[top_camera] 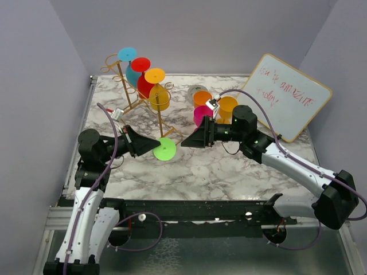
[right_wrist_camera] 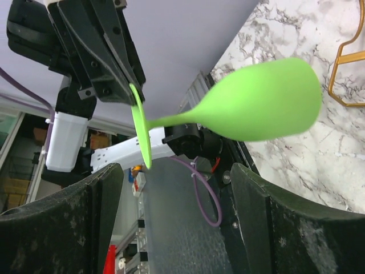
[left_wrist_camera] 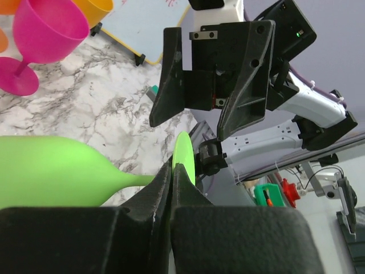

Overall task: Take the wine glass off the wine glass rack
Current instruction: Place the wine glass at the center of the board.

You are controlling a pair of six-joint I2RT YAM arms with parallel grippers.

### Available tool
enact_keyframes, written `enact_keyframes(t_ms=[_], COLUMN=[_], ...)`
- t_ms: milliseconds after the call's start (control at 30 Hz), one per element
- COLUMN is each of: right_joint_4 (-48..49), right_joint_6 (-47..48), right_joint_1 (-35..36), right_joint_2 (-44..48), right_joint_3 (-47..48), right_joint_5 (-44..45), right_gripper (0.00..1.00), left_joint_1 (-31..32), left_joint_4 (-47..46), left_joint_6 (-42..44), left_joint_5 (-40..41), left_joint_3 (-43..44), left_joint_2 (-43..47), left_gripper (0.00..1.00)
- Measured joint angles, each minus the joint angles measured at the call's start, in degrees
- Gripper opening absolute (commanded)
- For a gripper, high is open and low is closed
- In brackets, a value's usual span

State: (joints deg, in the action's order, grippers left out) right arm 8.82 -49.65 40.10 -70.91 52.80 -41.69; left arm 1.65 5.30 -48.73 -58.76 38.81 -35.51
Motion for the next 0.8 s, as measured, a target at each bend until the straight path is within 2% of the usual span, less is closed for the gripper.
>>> enact_keyframes(t_ms=[133, 233, 300, 400, 467, 633, 733, 800], right_joint_4=[2.2, 2.3, 2.2, 1.7, 1.4, 1.2, 0.8, 0.1], right_joint_6=[-1.4, -1.5, -1.3, -0.7, -0.3, 0.6, 1.3, 1.9], right_joint_1=[0.2, 0.7, 0.9, 1.2, 1.2, 1.2, 1.2, 1.2], right_joint_2=[-1.5, -2.6, -3.4, -4.4, -4.5, -4.5, -4.4, -4.4], right_joint_3=[0.0, 0.2, 0.5, 1.3, 1.4, 1.4, 1.4, 1.4], right_joint_5=[-0.1, -0.1, -0.2, -0.5, -0.5, 0.2, 0.7, 1.2], right_gripper=[0.77, 0.64, 0.5, 0.38, 0.34, 0.32, 0.23, 0.1], left_joint_1=[7.1, 11.3, 14.4, 17.4, 18.1, 18.3, 18.3, 18.3], left_joint_4=[-4.5, -8.0, -9.5, -10.4, -10.9, -10.1, -8.3, -7.6], left_joint_6=[-1.2, -2.1, -2.1, -2.1, -2.0, -0.5, 0.8, 1.2], left_joint_5=[5.7, 9.5, 12.6, 16.0, 17.9, 21.0, 22.4, 22.8], left_joint_3=[-0.8, -1.8, -2.0, -2.5, -2.6, -2.6, -2.6, -2.5], left_joint_2=[-1.7, -3.3, -4.8, -5.8, -6.1, -6.1, -6.1, -6.1], left_gripper=[0.0, 0.0, 0.0, 0.0, 0.0, 0.0, 0.0, 0.0])
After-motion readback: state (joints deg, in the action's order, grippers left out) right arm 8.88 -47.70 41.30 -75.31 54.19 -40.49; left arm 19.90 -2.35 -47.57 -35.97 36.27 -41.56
